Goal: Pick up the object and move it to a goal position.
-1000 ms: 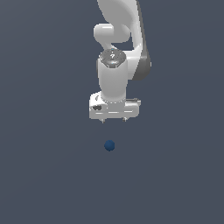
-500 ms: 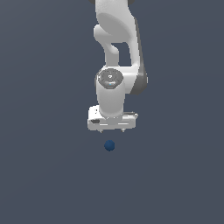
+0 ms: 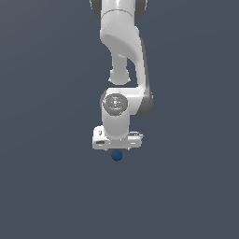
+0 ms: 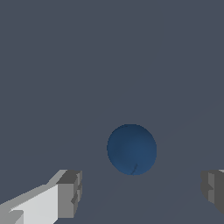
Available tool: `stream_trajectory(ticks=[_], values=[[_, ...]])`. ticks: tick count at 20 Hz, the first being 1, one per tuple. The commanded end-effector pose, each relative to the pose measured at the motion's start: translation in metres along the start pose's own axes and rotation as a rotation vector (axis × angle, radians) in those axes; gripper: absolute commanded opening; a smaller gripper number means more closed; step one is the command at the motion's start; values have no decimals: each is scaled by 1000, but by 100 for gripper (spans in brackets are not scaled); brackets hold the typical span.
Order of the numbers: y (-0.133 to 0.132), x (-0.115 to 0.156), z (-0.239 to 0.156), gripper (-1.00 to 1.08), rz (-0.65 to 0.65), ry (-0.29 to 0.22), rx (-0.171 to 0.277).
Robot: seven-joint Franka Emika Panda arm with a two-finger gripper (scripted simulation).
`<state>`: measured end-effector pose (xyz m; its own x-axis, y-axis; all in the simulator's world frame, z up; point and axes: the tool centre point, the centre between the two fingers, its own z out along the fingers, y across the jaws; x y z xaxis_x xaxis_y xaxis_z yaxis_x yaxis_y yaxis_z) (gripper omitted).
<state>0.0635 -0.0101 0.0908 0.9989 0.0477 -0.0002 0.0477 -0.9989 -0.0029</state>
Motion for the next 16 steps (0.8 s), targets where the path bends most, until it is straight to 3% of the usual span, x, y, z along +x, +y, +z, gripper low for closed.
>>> stream_trajectory(ticks=[1,9,16], values=[[1,3,6,100,0,0,-2],[2,4,13,100,0,-1,-3],[2,3,45,100,0,0,-3]])
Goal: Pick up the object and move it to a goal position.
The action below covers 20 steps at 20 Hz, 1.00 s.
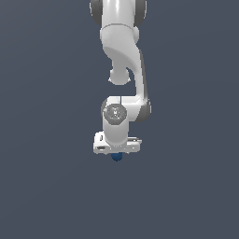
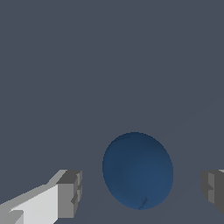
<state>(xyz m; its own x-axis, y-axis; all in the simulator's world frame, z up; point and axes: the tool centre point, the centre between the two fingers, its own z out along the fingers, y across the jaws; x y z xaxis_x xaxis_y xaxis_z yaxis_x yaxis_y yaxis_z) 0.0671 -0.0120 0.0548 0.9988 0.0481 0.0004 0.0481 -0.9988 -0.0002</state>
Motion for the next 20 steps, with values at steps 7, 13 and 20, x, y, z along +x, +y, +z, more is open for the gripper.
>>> stream_trajectory(ticks=[7,13,20], values=[[0,1,24,100,0,-1,0],[0,1,24,-100,0,-1,0],[0,1,23,-100,0,-1,0]])
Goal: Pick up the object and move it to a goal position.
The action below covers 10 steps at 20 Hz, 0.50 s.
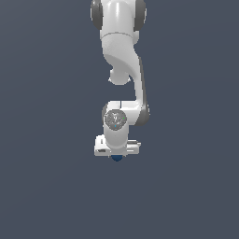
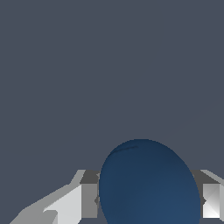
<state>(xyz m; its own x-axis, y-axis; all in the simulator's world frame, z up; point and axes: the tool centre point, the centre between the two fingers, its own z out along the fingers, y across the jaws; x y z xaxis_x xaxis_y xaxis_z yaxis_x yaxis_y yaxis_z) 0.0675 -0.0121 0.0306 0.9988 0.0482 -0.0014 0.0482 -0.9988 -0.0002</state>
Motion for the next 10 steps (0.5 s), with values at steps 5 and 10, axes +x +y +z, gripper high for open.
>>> stream_trajectory(ticks=[5,10], values=[[-1,2,-14,-100,0,1,0],[-3,5,-46,-100,0,1,0]])
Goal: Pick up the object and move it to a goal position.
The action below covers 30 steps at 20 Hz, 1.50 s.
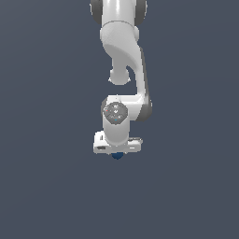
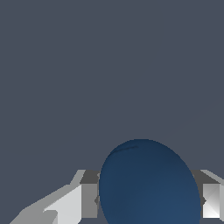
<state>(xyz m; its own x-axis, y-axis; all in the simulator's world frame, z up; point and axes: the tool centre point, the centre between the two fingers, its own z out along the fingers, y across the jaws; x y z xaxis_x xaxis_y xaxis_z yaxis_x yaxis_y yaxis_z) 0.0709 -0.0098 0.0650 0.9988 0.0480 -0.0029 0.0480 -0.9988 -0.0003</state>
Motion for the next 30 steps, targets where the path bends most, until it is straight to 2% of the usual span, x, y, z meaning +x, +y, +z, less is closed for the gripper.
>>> stream_trajectory(ticks=[1,18,24,30], values=[[-1,3,-20,-100,0,3,0],[-12,27,-196,-100,0,3,0],[-14,33,-230,-100,0,3,0],[-14,36,-244,-100,0,3,0]])
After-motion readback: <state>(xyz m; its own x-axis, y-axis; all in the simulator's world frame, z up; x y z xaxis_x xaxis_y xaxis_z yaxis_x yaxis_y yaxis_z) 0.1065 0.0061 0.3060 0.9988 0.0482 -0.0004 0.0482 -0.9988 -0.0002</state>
